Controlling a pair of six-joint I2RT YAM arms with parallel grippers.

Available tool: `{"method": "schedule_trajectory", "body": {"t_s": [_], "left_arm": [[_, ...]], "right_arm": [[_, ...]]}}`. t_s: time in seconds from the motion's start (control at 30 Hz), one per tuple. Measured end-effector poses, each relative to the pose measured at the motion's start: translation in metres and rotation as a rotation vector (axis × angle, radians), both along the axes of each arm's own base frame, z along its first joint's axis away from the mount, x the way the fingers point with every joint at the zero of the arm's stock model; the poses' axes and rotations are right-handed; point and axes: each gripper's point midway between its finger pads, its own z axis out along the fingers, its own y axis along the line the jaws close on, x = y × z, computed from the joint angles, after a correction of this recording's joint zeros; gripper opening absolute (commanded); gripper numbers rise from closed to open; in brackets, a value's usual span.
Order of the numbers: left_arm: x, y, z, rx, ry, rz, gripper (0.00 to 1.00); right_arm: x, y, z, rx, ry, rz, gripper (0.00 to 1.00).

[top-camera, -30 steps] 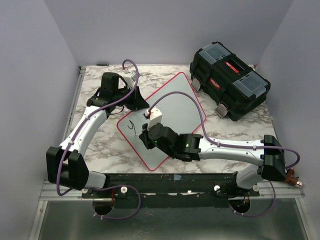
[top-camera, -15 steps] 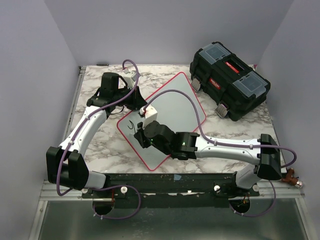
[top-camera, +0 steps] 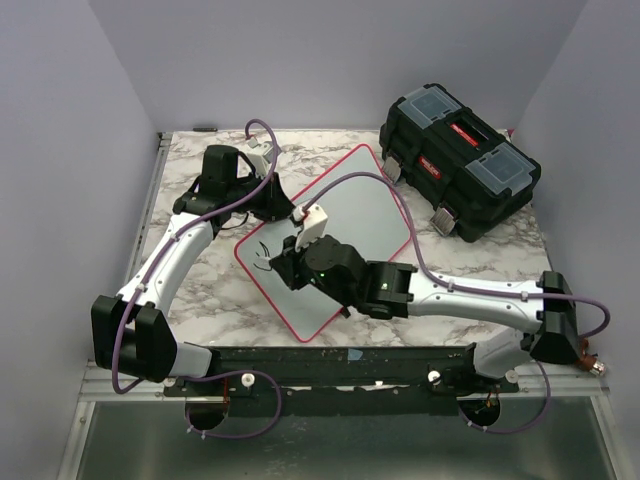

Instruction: Write a sentence on the whiteboard

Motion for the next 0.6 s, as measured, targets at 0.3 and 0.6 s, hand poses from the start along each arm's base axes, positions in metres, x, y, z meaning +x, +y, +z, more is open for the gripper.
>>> {"method": "schedule_trajectory", "body": {"t_s": [0.3,0.6], "left_arm": [[0.0,0.0,0.001,0.001,0.0,-0.001,0.0],[-0.001,0.0,0.001,0.001,0.001,-0.001,0.0]], "right_arm": [[0.018,-0.042,0.021,0.057,-0.057,-0.141,0.01],[0.034,-0.033,0.011,0.013,-0.07,-0.179,0.01]]}}
